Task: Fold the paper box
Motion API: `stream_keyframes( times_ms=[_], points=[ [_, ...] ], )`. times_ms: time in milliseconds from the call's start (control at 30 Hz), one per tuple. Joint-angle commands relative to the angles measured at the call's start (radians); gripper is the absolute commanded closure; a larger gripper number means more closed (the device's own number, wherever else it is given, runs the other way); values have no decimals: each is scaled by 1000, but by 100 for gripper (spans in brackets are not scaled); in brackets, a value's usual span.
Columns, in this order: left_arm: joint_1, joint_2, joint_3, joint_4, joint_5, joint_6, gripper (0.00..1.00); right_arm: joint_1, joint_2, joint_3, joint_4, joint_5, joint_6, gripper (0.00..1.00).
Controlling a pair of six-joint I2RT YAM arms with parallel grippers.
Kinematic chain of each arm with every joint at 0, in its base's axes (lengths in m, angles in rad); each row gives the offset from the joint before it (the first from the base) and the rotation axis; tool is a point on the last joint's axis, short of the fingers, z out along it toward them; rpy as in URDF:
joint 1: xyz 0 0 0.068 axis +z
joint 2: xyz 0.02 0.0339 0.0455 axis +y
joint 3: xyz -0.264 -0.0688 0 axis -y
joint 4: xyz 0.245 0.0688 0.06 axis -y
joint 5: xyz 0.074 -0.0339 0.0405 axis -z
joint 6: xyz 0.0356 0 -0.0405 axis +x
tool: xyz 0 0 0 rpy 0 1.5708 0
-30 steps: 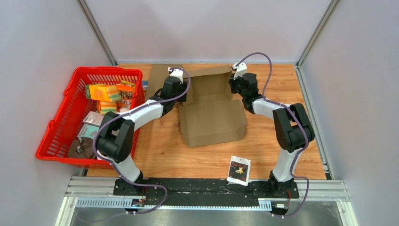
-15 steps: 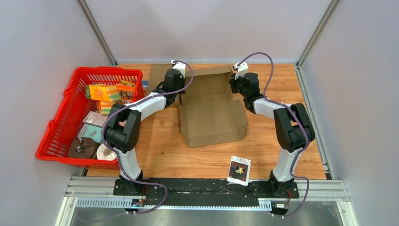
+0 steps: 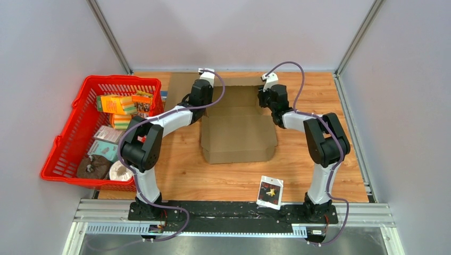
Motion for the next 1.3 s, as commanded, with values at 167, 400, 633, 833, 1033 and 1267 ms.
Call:
stream_keyframes(
  times_ms=[167,400,633,833,1033,1267],
  points=[
    [-89,74,168,-310,-395,-254,100,185,35,-12,199,640,-59,100],
    [-111,63,147,-252,-354,-242,100,208,33,-15,204,707,-41,100],
    [-106,41,85,-174,-269,-197,79,197,20,-33,207,623,-24,99],
    [-106,25,74,-184,-242,-181,63,180,-26,-62,163,587,6,48],
    [-106,-162,-73,-181,-117,-173,28,166,-193,-122,-184,529,175,4],
    [-106,-464,-275,-400,36,-349,27,110,-519,-168,-836,378,433,0]
  ],
)
